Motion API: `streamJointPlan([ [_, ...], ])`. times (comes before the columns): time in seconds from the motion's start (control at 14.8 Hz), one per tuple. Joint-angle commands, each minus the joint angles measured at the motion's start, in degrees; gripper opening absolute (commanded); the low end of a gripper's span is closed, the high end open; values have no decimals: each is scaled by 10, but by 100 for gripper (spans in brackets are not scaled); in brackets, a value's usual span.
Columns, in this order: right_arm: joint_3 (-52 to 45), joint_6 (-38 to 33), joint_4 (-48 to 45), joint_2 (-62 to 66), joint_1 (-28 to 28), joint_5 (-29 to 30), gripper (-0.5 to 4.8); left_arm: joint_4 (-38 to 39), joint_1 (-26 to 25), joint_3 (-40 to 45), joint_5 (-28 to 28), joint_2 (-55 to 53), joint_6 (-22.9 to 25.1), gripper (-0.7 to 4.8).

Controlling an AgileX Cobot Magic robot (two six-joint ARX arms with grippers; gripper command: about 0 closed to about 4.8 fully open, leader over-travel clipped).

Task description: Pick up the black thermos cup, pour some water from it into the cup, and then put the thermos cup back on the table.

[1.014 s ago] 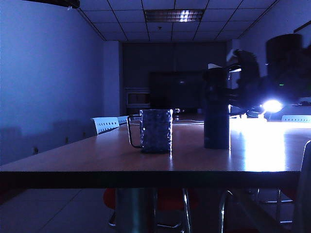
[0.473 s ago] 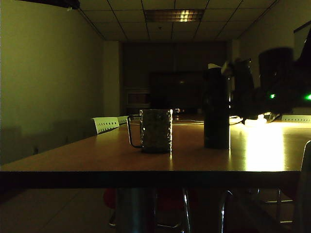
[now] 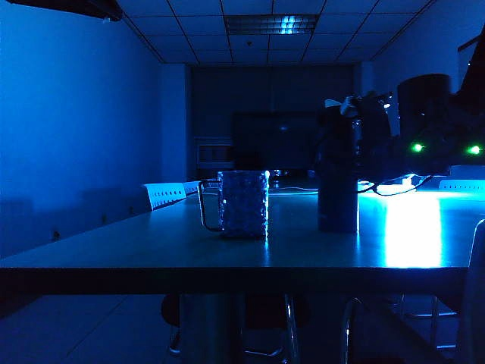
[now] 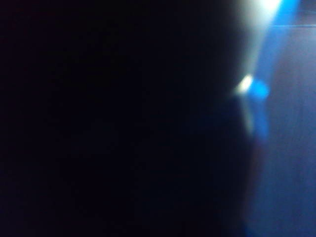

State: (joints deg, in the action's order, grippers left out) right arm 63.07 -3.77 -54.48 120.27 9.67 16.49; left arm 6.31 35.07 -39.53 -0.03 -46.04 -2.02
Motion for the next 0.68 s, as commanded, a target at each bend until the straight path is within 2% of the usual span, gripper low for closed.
streamJointPlan([
  [0.07, 0, -5, -11, -2, 2, 1, 79, -6, 0, -3, 4, 0, 0, -8],
  [0.34, 0, -4, -6, -19, 2, 4, 81, -8, 0, -4, 16, 0, 0, -8],
  [0.54, 0, 71, 57, -66, 6, 0, 81, 31, 0, -40, 10, -3, 5, -8],
  [0.68, 0, 97, 78, -86, 14, -3, 81, 45, 0, -56, -4, -4, 23, -8],
])
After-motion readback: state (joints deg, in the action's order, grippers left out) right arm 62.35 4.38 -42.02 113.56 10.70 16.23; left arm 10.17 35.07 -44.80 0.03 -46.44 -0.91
